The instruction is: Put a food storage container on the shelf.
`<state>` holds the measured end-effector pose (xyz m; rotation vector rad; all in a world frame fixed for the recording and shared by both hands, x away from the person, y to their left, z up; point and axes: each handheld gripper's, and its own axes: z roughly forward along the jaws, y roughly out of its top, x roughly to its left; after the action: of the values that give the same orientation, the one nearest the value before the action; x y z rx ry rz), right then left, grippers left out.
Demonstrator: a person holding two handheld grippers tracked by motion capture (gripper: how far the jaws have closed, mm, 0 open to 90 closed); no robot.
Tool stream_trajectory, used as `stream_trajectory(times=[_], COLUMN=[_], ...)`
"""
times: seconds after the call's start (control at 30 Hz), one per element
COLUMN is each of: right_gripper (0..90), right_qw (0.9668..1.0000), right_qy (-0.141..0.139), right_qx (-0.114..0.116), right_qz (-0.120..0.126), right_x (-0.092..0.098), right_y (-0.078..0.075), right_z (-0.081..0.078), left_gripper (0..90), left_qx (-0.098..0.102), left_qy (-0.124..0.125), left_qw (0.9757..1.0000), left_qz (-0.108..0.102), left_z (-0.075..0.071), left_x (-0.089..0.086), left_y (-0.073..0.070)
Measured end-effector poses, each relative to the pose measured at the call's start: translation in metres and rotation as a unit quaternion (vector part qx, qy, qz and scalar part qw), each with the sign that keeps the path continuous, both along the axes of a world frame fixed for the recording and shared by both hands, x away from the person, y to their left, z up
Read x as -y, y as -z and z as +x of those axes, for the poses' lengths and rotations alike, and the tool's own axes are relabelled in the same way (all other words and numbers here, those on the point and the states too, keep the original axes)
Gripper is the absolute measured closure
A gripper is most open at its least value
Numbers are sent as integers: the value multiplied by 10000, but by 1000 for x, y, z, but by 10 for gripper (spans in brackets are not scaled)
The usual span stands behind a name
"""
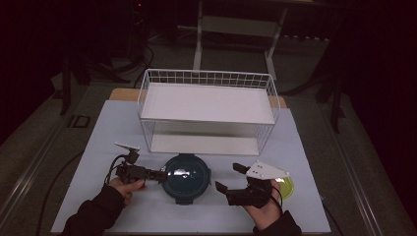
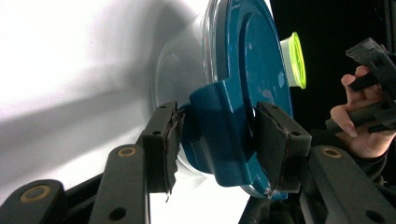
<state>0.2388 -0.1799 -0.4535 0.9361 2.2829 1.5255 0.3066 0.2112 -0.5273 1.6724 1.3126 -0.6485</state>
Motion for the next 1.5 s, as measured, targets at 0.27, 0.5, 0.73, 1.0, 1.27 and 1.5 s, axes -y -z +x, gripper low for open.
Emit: stream_trajectory(times=[0.27, 0.5, 0.73, 1.0, 1.27, 1.5], right_gripper=[161, 240, 317, 487, 546, 564], right_qw=[9968, 9863, 9758, 9660, 9455, 9435], right_qy=[-59, -209, -415, -586, -754, -740], right_qx=[-778, -1614, -2124, -2450, -3024, -3072], right_qz=[176, 282, 304, 582, 943, 997], right_x=[-1, -4, -12, -17, -12, -9], right_y=[17, 35, 49, 53, 61, 62], right_z=[15, 29, 37, 43, 50, 46], left_gripper=[538, 545, 553, 558, 560, 570], left_qx=[436, 865, 1104, 1216, 1254, 1220], left_qy=[110, 203, 329, 407, 398, 378], left_qw=[9989, 9959, 9932, 9916, 9913, 9917], left_qz=[120, 148, 144, 151, 99, 148], left_z=[-9, -21, -28, -31, -32, -36], left_x=[5, 5, 4, 5, 6, 10], left_y=[-11, -13, -14, -15, -15, -20])
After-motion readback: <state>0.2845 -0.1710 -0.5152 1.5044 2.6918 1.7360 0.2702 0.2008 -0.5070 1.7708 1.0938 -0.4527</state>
